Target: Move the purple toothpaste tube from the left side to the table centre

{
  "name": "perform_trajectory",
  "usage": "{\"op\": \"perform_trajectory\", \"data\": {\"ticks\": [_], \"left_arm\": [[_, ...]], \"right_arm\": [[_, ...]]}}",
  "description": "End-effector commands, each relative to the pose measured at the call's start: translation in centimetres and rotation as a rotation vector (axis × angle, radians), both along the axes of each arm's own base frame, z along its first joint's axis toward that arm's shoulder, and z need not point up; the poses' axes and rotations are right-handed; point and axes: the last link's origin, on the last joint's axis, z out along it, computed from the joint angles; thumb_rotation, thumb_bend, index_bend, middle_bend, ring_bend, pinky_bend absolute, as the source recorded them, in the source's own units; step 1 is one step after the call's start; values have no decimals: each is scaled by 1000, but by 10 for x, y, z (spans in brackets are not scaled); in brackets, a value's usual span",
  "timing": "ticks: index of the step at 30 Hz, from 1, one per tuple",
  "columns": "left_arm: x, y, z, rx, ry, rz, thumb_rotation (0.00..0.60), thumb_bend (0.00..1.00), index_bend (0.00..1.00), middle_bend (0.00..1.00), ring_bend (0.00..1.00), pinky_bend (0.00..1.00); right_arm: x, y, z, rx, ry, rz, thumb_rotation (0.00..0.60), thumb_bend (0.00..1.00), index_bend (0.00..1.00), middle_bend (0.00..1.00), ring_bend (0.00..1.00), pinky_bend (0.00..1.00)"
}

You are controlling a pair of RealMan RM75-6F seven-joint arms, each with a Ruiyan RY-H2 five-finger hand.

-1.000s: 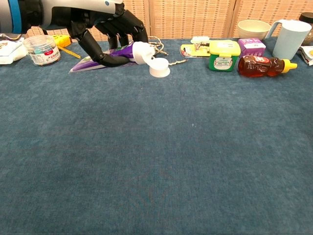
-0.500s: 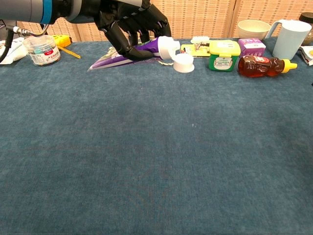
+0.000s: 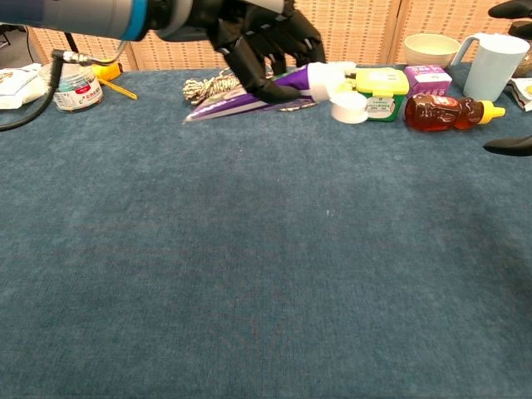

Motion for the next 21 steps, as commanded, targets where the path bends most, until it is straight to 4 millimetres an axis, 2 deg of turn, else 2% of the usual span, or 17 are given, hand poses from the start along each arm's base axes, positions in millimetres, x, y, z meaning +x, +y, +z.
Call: {"op": "perform_trajectory", "data": {"ticks": [1, 11, 21], "left_arm": [[13, 0, -7, -1, -9, 5, 600, 784, 466, 373, 431, 466], [30, 0, -18, -3, -13, 16, 600, 784, 472, 377, 442, 477], [36, 2, -31, -9, -13, 39, 600, 783, 472, 377, 441, 477]], "right_arm": [[4, -3, -5, 0, -12, 1, 600, 0, 0, 0, 0, 0], [15, -8, -15, 10, -42, 9, 600, 0, 0, 0, 0, 0], [25, -13, -21, 7, -87, 3, 600, 0, 0, 0, 0, 0]]}}
